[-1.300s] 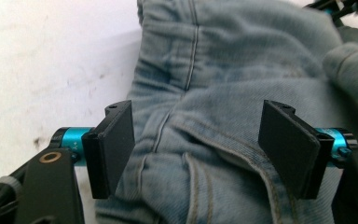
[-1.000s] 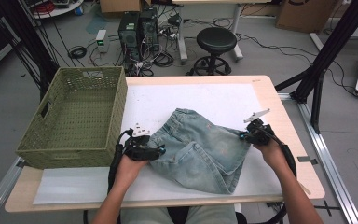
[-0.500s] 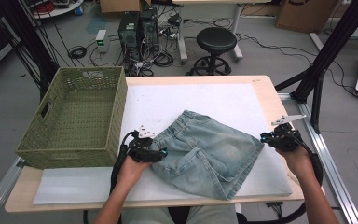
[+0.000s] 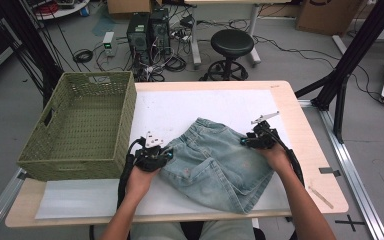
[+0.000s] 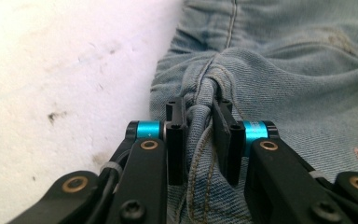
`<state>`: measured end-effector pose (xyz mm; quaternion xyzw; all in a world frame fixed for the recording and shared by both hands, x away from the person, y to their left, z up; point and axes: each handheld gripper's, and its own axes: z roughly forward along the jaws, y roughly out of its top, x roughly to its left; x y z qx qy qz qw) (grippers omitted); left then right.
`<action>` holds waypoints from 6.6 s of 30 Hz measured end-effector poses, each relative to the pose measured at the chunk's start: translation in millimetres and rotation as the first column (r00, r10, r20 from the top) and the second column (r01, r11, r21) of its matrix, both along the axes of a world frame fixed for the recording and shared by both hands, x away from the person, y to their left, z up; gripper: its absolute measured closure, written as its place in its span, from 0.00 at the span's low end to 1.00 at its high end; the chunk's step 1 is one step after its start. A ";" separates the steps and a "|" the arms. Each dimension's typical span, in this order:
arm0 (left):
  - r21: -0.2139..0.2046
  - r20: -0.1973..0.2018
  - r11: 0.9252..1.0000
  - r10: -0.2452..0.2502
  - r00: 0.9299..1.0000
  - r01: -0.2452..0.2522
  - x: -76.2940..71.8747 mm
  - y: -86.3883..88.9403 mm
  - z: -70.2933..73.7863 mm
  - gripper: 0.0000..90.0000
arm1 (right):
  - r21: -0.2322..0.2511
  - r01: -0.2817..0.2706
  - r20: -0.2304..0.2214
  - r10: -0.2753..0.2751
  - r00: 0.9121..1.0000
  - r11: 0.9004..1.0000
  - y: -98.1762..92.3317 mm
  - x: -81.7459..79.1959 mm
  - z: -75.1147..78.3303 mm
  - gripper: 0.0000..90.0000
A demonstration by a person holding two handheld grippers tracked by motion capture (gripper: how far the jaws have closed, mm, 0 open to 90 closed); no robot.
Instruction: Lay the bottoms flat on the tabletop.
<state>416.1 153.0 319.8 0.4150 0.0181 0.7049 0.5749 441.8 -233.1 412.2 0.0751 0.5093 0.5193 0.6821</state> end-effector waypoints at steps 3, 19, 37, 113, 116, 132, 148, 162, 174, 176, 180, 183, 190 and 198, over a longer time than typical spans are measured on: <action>-0.011 0.043 1.000 -0.026 0.999 0.026 -6.2 -0.2 2.6 0.86 | -0.028 0.015 -0.020 -0.016 1.000 0.999 -6.0 -3.7 -5.3 0.94; -0.016 0.016 0.974 -0.225 0.974 0.226 -16.2 -10.4 26.7 0.54 | 0.081 0.077 0.020 -0.079 0.997 0.994 -81.5 -22.2 -92.5 0.92; 0.183 -0.041 0.983 0.016 0.999 -0.008 3.2 -31.1 4.6 0.91 | -0.023 0.002 0.052 -0.001 0.999 1.000 22.4 -16.8 11.2 0.47; 0.289 -0.101 0.957 -0.006 0.995 0.035 12.2 -102.5 65.6 0.98 | 0.175 -0.129 0.114 0.110 0.987 0.976 -60.7 -45.1 -24.6 0.59; 0.275 -0.072 0.958 -0.070 0.995 0.087 4.8 -82.4 48.7 0.98 | 0.199 -0.161 0.104 0.142 0.984 0.967 -73.7 -37.7 -35.7 0.59; 0.228 -0.017 0.952 -0.207 0.978 0.205 -3.5 -16.8 -22.7 0.64 | 0.225 -0.128 0.068 0.115 0.991 0.966 -87.7 -18.4 -85.9 0.58; 0.262 -0.069 0.954 -0.134 0.989 0.147 7.8 -62.2 -2.5 0.90 | 0.231 -0.131 0.046 0.124 0.991 0.964 -92.2 -11.8 -88.1 0.57; 0.313 0.002 0.935 -0.176 0.984 0.167 1.4 -0.7 -64.6 0.94 | 0.249 -0.071 0.025 0.067 0.997 0.966 -91.1 -6.1 -89.6 0.58; 0.190 -0.063 0.963 -0.185 0.981 0.194 7.2 41.9 -80.7 0.59 | 0.254 -0.056 0.015 0.054 0.998 0.965 -96.7 -0.6 -96.4 0.63; 0.163 -0.055 0.956 -0.236 0.970 0.242 4.5 40.0 -75.0 0.54 | 0.249 -0.043 0.005 0.043 0.999 0.968 -95.8 1.0 -99.0 0.64; 0.163 -0.061 0.940 -0.293 0.954 0.299 4.5 21.3 -58.5 0.54 | 0.241 -0.026 -0.002 0.027 1.000 0.970 -96.7 4.4 -101.4 0.71; 0.094 -0.088 0.950 -0.289 0.953 0.297 11.2 7.4 -41.9 0.52 | 0.227 -0.010 0.001 0.010 1.000 0.974 -98.2 4.4 -102.4 0.83; 0.091 -0.172 0.985 -0.130 0.976 0.147 24.8 -20.0 -31.3 0.65 | 0.188 -0.004 0.033 -0.002 0.999 0.982 -101.5 2.2 -108.2 0.98; 0.090 -0.094 0.988 -0.116 0.989 0.124 3.9 7.8 -49.1 0.95 | 0.162 -0.054 0.072 0.043 0.996 0.985 -99.9 -10.9 -122.8 0.99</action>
